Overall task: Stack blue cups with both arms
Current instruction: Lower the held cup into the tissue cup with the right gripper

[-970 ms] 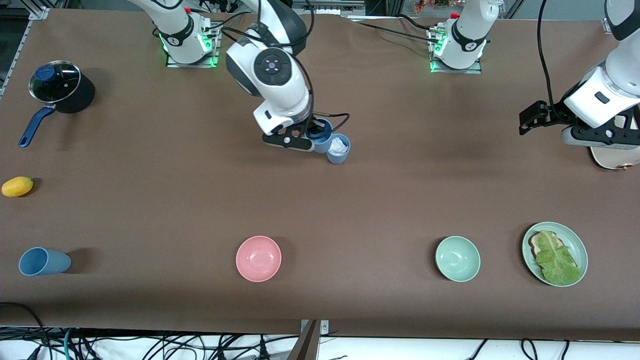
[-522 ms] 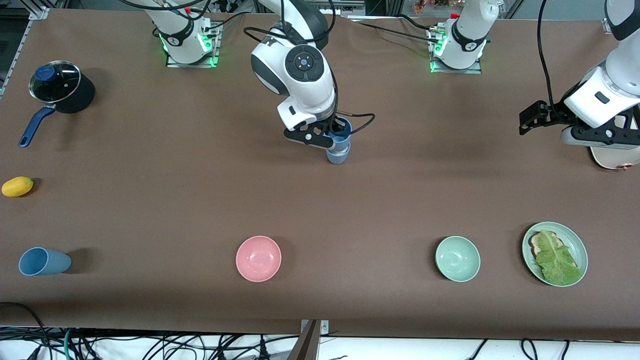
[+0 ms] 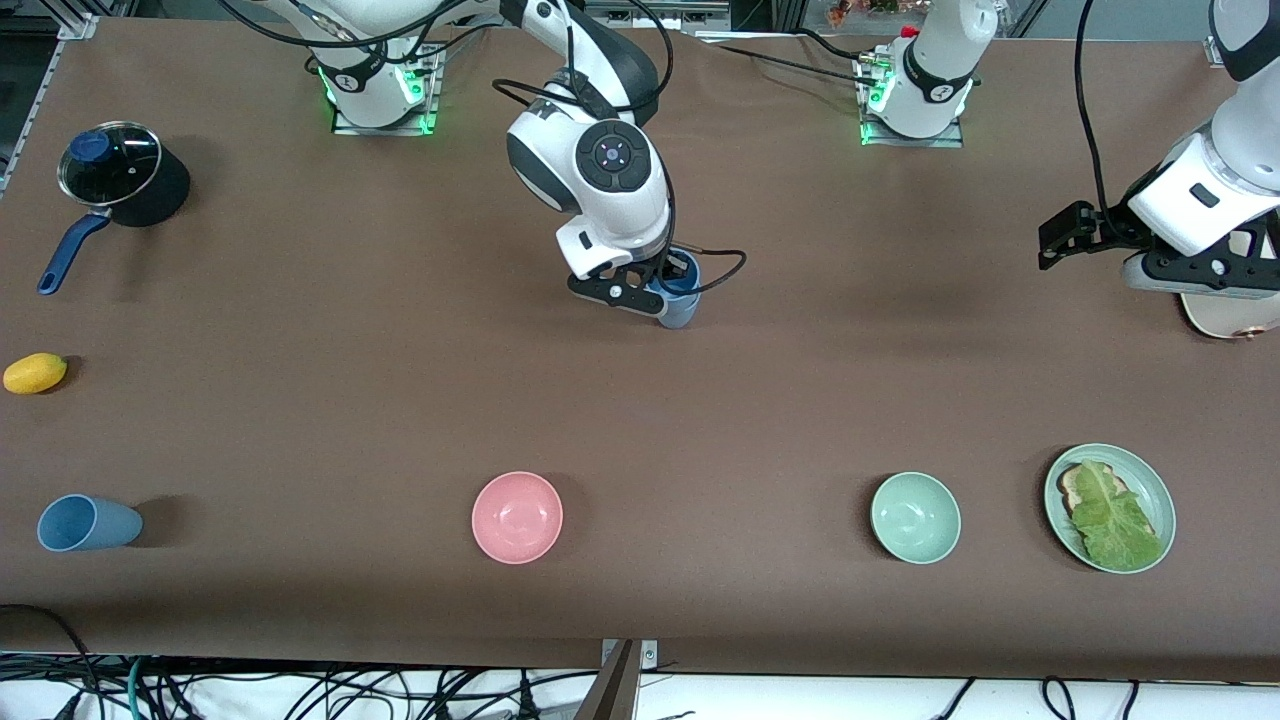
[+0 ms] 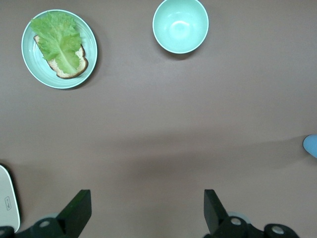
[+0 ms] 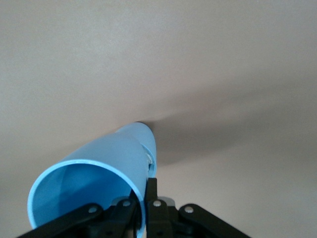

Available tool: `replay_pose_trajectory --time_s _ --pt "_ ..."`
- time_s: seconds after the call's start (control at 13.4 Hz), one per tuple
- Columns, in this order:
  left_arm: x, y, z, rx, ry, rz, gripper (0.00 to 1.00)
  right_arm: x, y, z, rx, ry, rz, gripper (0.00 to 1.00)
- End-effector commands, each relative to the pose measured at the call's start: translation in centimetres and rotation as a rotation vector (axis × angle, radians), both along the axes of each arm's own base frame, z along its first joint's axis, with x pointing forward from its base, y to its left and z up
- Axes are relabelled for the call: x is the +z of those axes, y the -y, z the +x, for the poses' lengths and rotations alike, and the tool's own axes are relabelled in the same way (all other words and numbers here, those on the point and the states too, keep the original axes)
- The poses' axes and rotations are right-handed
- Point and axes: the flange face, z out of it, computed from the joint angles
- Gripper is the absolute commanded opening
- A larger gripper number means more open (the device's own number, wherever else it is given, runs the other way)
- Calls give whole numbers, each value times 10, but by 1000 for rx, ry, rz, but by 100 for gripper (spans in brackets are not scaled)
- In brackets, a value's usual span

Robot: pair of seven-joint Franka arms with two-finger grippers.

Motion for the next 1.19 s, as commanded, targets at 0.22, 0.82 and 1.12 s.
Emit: replay_pose_trajectory --time_s 0.22,0.82,1.12 --pt "3 -2 -4 0 -4 18 100 8 -13 -7 -22 9 -15 0" --pt "3 -2 -4 -2 -4 18 100 4 -12 -8 -23 10 -21 0" --pt "3 -2 -4 -2 -4 18 100 -1 -13 -10 -26 6 -25 3"
